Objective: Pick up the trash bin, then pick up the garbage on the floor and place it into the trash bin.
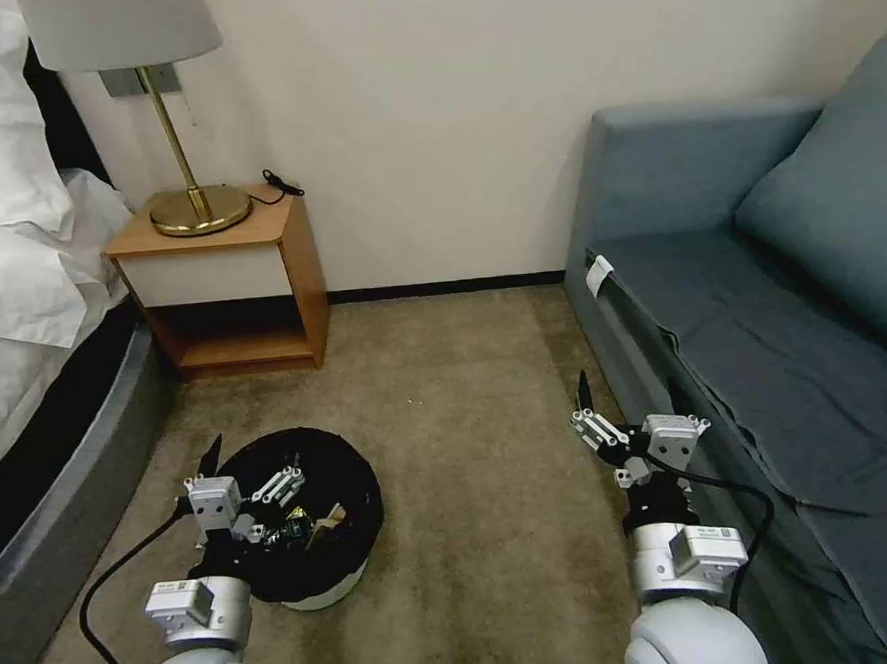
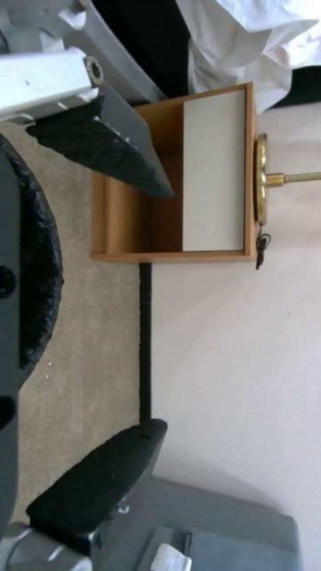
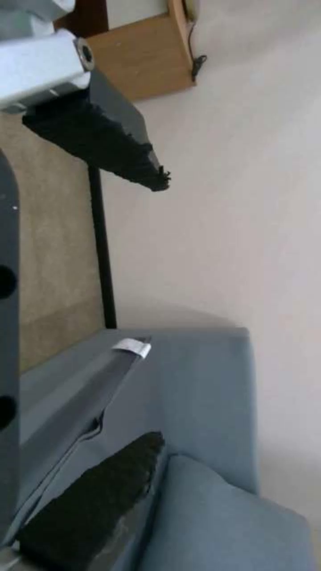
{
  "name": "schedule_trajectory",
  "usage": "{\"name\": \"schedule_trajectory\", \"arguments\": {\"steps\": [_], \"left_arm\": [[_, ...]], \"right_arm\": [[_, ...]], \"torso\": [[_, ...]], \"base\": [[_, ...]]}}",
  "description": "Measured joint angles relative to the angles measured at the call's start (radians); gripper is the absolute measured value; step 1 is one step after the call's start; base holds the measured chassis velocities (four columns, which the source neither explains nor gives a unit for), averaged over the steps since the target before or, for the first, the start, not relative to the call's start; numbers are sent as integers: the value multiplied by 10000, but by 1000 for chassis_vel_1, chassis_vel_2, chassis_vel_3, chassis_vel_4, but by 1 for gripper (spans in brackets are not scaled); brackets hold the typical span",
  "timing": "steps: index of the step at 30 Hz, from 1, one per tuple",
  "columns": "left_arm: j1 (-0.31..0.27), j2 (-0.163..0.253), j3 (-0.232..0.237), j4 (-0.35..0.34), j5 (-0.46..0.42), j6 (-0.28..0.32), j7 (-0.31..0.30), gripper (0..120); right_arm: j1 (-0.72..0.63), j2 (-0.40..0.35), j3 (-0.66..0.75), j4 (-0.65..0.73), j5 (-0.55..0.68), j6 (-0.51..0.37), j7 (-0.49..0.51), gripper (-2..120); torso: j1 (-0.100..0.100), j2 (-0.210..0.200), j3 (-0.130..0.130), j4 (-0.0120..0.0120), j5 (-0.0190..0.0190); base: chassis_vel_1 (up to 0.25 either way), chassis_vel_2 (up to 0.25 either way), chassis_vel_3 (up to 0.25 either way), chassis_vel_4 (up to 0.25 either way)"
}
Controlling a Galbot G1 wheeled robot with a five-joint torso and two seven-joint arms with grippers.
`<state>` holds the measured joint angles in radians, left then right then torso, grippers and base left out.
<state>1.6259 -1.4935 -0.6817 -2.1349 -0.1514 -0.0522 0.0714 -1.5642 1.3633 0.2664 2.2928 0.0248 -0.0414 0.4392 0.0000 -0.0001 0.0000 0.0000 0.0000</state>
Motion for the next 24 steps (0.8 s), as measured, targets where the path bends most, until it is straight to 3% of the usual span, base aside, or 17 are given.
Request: {"name": "schedule_trajectory", "arguments": {"steps": [24], "left_arm": [[0, 0, 0, 0, 0, 0, 0, 100]], "right_arm": [[0, 0, 0, 0, 0, 0, 0, 100]], "torso": [[0, 0, 0, 0, 0]], "base": [[0, 0, 0, 0]]}}
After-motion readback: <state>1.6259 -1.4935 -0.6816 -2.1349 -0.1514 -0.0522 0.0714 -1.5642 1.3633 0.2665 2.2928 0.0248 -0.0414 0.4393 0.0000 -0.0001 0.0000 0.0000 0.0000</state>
